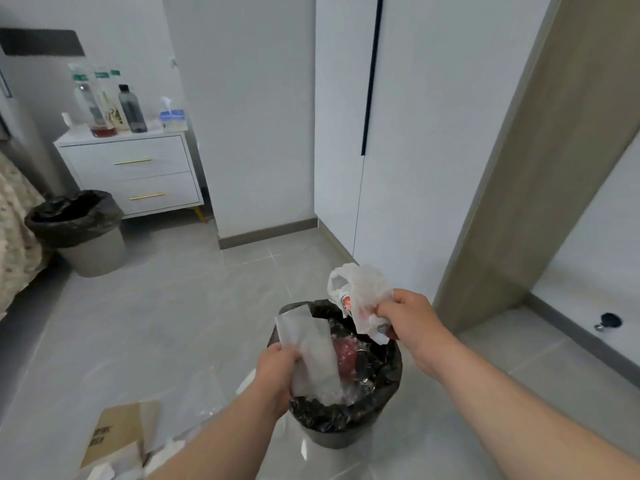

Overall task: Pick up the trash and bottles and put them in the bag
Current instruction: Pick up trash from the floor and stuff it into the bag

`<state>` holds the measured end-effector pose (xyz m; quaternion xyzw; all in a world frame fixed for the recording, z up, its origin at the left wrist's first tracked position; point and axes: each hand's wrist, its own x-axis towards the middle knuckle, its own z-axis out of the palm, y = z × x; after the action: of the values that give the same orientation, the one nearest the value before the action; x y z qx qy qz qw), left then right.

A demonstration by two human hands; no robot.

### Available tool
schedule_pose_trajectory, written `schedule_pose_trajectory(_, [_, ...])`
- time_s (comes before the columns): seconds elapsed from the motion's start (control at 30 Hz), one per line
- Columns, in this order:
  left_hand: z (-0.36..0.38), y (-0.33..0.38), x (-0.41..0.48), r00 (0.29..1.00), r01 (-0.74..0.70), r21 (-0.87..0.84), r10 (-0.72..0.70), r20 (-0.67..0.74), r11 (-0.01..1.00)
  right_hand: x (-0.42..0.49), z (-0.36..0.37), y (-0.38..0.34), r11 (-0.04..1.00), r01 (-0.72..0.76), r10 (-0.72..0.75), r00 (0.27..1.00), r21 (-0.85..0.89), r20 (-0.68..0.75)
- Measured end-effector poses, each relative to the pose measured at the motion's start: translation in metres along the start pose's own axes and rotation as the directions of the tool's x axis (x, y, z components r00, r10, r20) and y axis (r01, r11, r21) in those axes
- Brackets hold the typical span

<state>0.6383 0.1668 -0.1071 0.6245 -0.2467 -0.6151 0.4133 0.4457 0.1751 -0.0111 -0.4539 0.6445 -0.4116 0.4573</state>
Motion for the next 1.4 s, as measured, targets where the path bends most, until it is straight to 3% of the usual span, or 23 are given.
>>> schedule_pose_trajectory(0.1, [0.016,-0.013,0.022,0.998,0.056,0.087,-0.056,0.003,0.995,0.011,-0.006,0.007,1.000,-0.003,0.003,1.000,-0.016,-0.015])
schedule_pose_trajectory(0.27, [0.010,-0.016,0.029,0.960,0.193,0.001,-0.189,0.206,0.981,0.013,-0.008,0.014,0.999,-0.024,0.023,1.000,-0.031,-0.002])
schedule_pose_trajectory(0.37, [-0.007,-0.012,0.026,0.978,0.096,-0.041,-0.086,0.188,0.995,0.013,-0.005,0.018,0.999,-0.014,0.015,1.000,-0.048,0.020])
schedule_pose_trajectory(0.43, [-0.021,-0.018,0.022,0.990,-0.125,0.170,0.113,0.081,0.977,0.012,-0.001,0.021,0.997,-0.011,0.013,0.999,-0.072,0.030])
schedule_pose_trajectory(0.5, [-0.037,-0.027,0.018,0.934,-0.349,0.533,0.329,0.136,0.771,0.012,0.003,0.023,0.995,0.001,0.004,0.999,-0.100,0.048])
schedule_pose_trajectory(0.57, [-0.049,-0.039,0.020,0.906,-0.414,0.740,0.313,0.284,0.530,0.014,0.007,0.025,0.993,-0.003,0.012,0.997,-0.122,0.070])
schedule_pose_trajectory(0.6, [-0.053,-0.047,0.023,0.914,-0.403,0.786,0.256,0.316,0.469,0.016,0.008,0.027,0.992,-0.004,0.016,0.996,-0.128,0.092])
schedule_pose_trajectory(0.7, [-0.059,-0.063,0.028,0.952,-0.305,0.811,0.165,0.257,0.499,0.026,0.019,0.033,0.964,0.026,0.027,0.980,-0.263,0.197])
schedule_pose_trajectory(0.77, [-0.059,-0.065,0.029,0.956,-0.282,0.763,0.241,0.170,0.582,0.039,0.030,0.042,0.909,0.025,0.086,0.966,-0.416,0.246])
schedule_pose_trajectory(0.8, [-0.059,-0.063,0.032,0.944,-0.301,0.761,0.293,0.153,0.574,0.045,0.037,0.048,0.877,0.032,0.103,0.962,-0.479,0.251])
schedule_pose_trajectory(0.87, [-0.060,-0.058,0.041,0.916,-0.367,0.782,0.341,0.210,0.504,0.058,0.055,0.064,0.788,0.003,0.144,0.972,-0.615,0.188])
schedule_pose_trajectory(0.93, [-0.057,-0.055,0.048,0.903,-0.418,0.795,0.295,0.312,0.440,0.069,0.070,0.090,0.657,0.025,0.122,0.983,-0.753,0.139])
schedule_pose_trajectory(1.0, [-0.054,-0.056,0.054,0.903,-0.418,0.812,0.279,0.326,0.407,0.074,0.083,0.112,0.498,0.199,0.054,0.964,-0.844,0.260])
schedule_pose_trajectory(1.07, [-0.053,-0.059,0.057,0.898,-0.419,0.817,0.315,0.307,0.397,0.078,0.096,0.128,0.362,0.406,0.043,0.892,-0.839,0.450])
schedule_pose_trajectory(1.13, [-0.052,-0.063,0.061,0.889,-0.432,0.814,0.337,0.310,0.389,0.088,0.105,0.144,0.321,0.437,0.145,0.854,-0.840,0.500])
schedule_pose_trajectory(1.27, [-0.053,-0.068,0.066,0.885,-0.434,0.815,0.351,0.306,0.383,0.097,0.121,0.169,0.281,0.346,0.378,0.817,-0.895,0.434])
schedule_pose_trajectory(1.4, [-0.054,-0.070,0.069,0.886,-0.431,0.824,0.346,0.309,0.368,0.098,0.126,0.173,0.271,0.299,0.429,0.814,-0.915,0.393])
